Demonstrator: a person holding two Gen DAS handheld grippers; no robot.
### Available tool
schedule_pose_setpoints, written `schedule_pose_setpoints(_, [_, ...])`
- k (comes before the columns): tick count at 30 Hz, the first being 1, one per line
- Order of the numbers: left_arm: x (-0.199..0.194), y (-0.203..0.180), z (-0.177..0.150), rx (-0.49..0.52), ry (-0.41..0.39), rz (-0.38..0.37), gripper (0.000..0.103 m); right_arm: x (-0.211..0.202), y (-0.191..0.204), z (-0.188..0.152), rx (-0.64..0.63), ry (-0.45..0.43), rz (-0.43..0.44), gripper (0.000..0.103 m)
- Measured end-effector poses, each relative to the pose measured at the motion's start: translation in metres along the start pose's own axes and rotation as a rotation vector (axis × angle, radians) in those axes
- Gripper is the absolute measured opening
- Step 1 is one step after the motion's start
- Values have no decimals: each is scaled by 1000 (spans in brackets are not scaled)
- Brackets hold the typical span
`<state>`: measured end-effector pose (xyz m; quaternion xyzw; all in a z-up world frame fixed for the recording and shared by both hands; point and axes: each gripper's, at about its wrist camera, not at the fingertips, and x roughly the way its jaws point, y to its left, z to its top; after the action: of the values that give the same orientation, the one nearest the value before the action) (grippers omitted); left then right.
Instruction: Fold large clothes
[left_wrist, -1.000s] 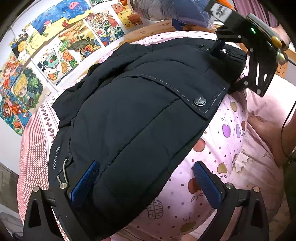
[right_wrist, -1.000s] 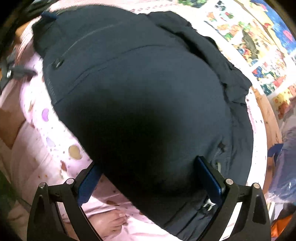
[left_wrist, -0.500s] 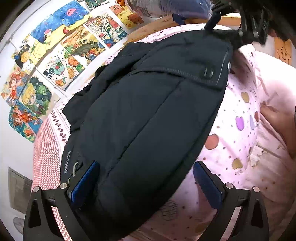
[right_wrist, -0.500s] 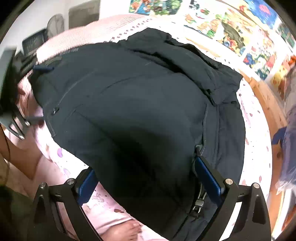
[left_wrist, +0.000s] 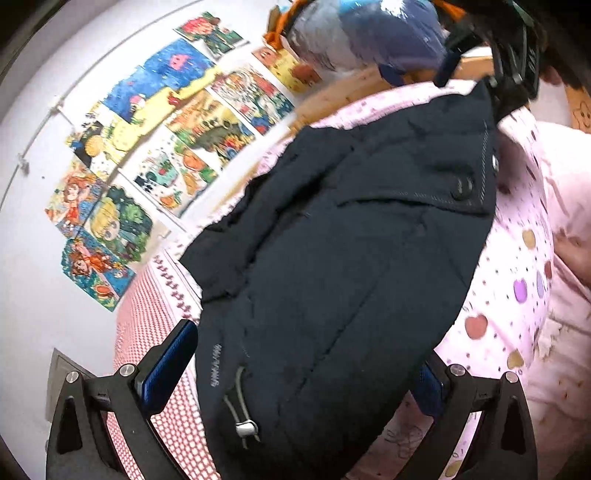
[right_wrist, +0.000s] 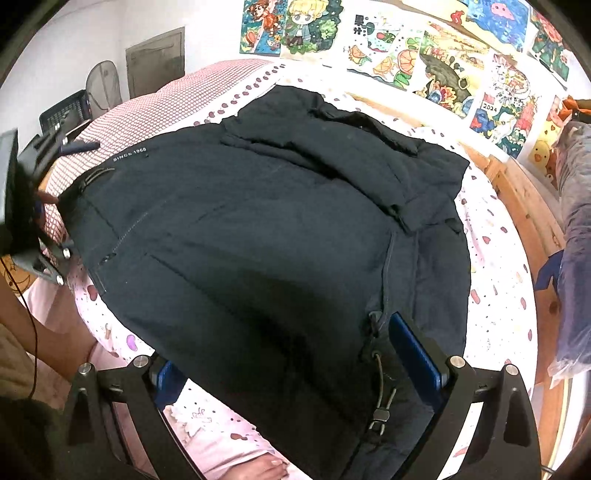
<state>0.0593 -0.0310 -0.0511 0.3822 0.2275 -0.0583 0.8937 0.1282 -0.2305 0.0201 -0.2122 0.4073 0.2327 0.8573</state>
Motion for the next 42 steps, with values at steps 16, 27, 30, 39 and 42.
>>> schedule_pose_setpoints(16, [-8,51,43,-189,-57,20,84,7,38,-4,-139,43,85,95])
schedule_pose_setpoints(27, [-4,54,54,-211,-59,28,84,23,45,-11,-206,129,-97,95])
schedule_pose_setpoints(30, [-4,53,53,-212,-56,22,84,17,33,-13,-171,112,-133,95])
schedule_pose_setpoints(39, [-3,57,52,-229,-46,29,84,-26,19,-2,-200,-57,-222,73])
schedule_pose_setpoints(42, [-4,64,57,-259,-52,54,84,-43,8,11,-144,-124,-224,55])
